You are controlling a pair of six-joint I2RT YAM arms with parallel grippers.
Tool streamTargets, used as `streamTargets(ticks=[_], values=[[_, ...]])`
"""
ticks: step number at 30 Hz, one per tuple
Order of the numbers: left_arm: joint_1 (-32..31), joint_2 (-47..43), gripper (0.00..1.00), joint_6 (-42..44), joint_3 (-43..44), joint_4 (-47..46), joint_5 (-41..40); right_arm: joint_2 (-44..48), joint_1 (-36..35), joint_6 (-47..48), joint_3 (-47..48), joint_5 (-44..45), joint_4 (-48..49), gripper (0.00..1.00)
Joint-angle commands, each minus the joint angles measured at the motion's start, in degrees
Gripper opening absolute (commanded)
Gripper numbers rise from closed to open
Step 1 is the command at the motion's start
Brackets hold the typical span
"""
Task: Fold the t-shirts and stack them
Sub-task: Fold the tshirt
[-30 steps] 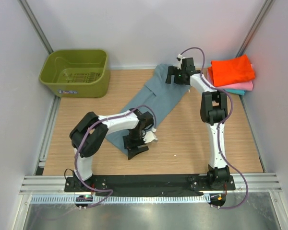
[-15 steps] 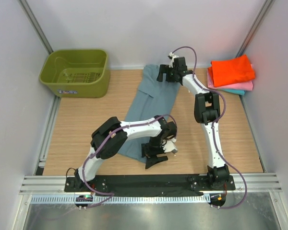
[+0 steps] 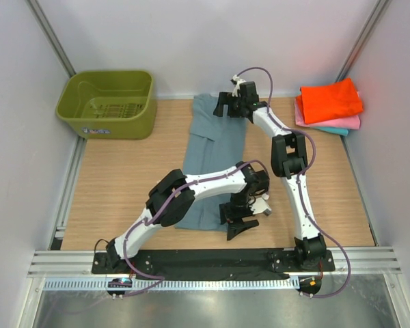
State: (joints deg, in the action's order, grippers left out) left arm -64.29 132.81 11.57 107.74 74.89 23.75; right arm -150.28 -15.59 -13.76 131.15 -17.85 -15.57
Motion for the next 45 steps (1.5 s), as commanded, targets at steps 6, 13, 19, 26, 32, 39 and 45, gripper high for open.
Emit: streamTargets(ticks=[6, 13, 19, 26, 32, 39, 45], values=[[-1.45, 6.93, 0.79, 2.58, 8.96, -7.04, 1.21, -3.70, -2.33, -2.50, 5.08, -3.34, 0.63, 1.00], [-1.45, 7.38, 0.82, 2.31, 11.09, -6.08, 0.08, -3.54, -2.33, -0.31, 6.66, -3.51, 0.72, 1.00], [-1.45, -8.23, 0.99, 1.61, 2.65, -11.87, -6.95, 11.73, 1.17, 2.16, -0.70, -0.17, -0.52, 1.00], [-1.45, -22.14, 1.00, -1.28, 3.69, -10.12, -13.29, 36.08, 5.48, 1.81, -19.04, 3.61, -0.77, 1.00], [-0.14, -32.68, 1.00, -8.48, 0.64, -10.46, -18.55, 56.92, 6.89, -5.74, -39.96, -1.89, -8.84, 1.00], [20.25, -41.31, 0.87, -28.26, -20.35, -14.42, -1.35, 64.04, 7.77, -19.71, -63.52, -23.19, -25.21, 0.99], [25.09, -45.62, 0.82, -38.63, -40.29, -20.12, 3.41, 72.31, 2.51, -26.67, -86.22, -22.85, -21.79, 0.99]])
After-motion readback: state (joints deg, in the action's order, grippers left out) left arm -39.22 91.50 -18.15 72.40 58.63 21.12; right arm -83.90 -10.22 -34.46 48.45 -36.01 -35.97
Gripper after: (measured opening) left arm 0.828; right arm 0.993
